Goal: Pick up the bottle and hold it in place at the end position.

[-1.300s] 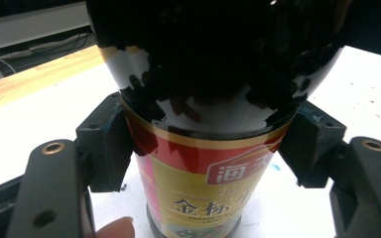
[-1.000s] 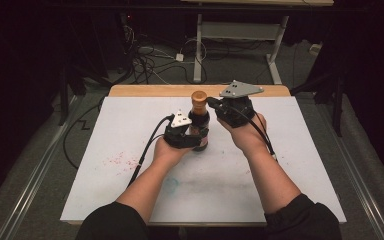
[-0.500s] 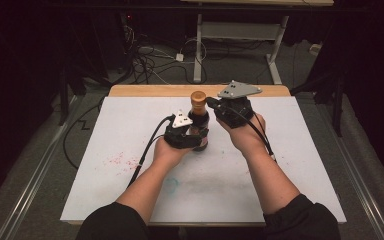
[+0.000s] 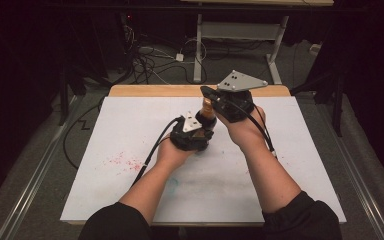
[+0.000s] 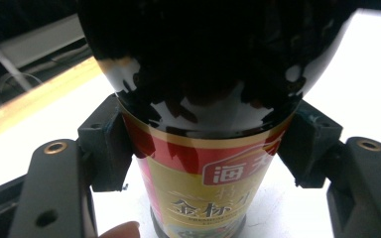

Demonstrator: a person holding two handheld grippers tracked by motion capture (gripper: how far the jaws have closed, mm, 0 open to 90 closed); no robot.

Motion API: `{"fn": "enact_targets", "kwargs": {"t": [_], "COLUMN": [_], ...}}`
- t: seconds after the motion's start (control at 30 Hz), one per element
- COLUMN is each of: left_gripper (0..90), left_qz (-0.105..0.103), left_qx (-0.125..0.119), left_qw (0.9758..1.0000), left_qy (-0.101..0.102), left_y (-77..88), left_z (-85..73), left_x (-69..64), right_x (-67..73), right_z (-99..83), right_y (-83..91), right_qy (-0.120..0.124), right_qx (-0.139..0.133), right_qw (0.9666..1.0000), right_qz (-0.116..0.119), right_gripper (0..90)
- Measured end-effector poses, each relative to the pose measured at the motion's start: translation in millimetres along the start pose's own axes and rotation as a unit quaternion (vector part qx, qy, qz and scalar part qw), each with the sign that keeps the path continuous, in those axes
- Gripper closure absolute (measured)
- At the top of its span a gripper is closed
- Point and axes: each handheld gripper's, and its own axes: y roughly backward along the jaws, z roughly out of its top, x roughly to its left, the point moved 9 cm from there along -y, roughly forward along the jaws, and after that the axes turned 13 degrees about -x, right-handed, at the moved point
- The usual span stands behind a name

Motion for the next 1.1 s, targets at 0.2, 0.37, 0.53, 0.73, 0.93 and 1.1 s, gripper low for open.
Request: {"fn": "enact_targets", "kwargs": {"t": [0.2, 0.37, 0.53, 0.73, 0.93, 1.1], "left_gripper": [29.5, 29.2, 29.0, 28.9, 28.8, 28.8], "left_qz": [0.036, 0.039, 0.027, 0.027, 0.028, 0.027], "left_qx": [-0.051, -0.067, -0.062, -0.066, -0.069, -0.07], "left_qw": [0.9908, 0.987, 0.9889, 0.9884, 0.9881, 0.9879], "left_qy": [0.12, 0.141, 0.132, 0.134, 0.135, 0.136], "left_y": [-4.4, -3.4, -0.6, -0.4, -0.4, -0.3], "left_z": [14.2, 16.1, 14.3, 14.5, 14.6, 14.6], "left_x": [17.2, 20.1, 20.9, 21.1, 20.8, 20.8], "right_x": [-7.1, -21.4, -25.3, -19.8, -16.4, -15.8], "right_z": [-6.0, -24.7, -39.2, -53.9, -58.6, -57.5], "right_y": [6.1, 10.0, 9.7, 2.9, 1.2, 1.4], "right_qy": [-0.004, -0.025, -0.031, -0.03, -0.026, -0.023], "right_qx": [0.0, 0.016, 0.031, 0.054, 0.061, 0.061], "right_qw": [0.9999, 0.9993, 0.9987, 0.998, 0.9978, 0.9978], "right_qz": [-0.012, -0.022, -0.023, -0.013, -0.009, -0.008], "right_gripper": [90.0, 90.0, 90.0, 90.0, 90.0, 90.0]}}
